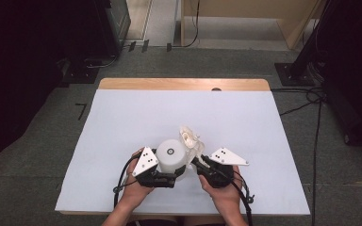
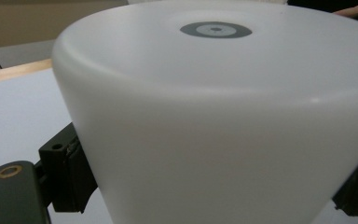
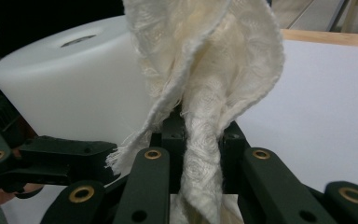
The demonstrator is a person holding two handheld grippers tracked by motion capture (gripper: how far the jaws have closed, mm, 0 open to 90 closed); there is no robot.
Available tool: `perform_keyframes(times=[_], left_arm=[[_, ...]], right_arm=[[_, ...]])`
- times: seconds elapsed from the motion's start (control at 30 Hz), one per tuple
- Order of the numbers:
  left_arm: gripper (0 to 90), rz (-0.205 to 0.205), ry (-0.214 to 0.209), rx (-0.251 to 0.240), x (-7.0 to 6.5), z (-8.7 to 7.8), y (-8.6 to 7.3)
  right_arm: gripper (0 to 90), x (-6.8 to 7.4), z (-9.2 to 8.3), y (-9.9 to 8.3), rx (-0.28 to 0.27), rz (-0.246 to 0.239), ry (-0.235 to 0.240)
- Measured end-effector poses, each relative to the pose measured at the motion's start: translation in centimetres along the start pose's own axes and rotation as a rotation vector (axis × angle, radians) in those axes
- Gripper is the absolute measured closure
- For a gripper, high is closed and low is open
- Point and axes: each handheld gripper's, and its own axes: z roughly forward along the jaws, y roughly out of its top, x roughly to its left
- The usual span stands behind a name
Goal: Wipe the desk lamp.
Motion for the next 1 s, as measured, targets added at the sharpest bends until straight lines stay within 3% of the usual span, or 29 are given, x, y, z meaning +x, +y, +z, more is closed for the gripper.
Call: perform_keyframes(times=[0.13, 0.17, 0.3, 0.5, 0.57, 0.73, 0.8, 0.9, 1.0], left_arm=[[8.7, -0.04, 0.004, -0.049, 0.6, -0.6, 0.4], [8.7, -0.047, 0.026, -0.064, 0.9, -0.9, 0.5], [8.6, -0.082, 0.045, -0.084, 1.8, -1.2, 0.4], [8.6, -0.041, 0.091, -0.042, 2.6, -0.5, -1.0], [8.6, -0.018, 0.108, -0.035, 2.8, 0.1, -1.6], [8.6, 0.023, 0.154, 0.043, 3.5, 1.1, -3.5], [8.6, 0.023, 0.147, 0.029, 3.5, 0.9, -3.7], [8.5, 0.056, 0.144, 0.032, 3.3, 0.6, -4.1], [7.0, 0.03, 0.158, 0.053, 3.0, 0.4, -4.1]], right_arm=[[78.3, -0.4, 0.9, -1.1, 0.049, 0.009, 0.0], [78.3, -0.3, 1.7, -2.1, 0.095, 0.041, 0.018], [78.2, 0.0, 2.6, -2.6, 0.125, 0.039, 0.037], [78.2, -1.0, 1.8, -1.6, 0.074, 0.078, -0.002], [78.3, -1.6, 1.1, -1.2, 0.042, 0.073, -0.022], [78.3, -2.6, -0.4, -0.6, -0.009, 0.053, -0.075], [78.3, -2.7, -0.5, -0.5, -0.011, 0.054, -0.074], [78.2, -2.8, -0.2, -0.6, -0.004, 0.042, -0.07], [78.2, -2.7, 0.1, -0.8, 0.008, 0.036, -0.064]])
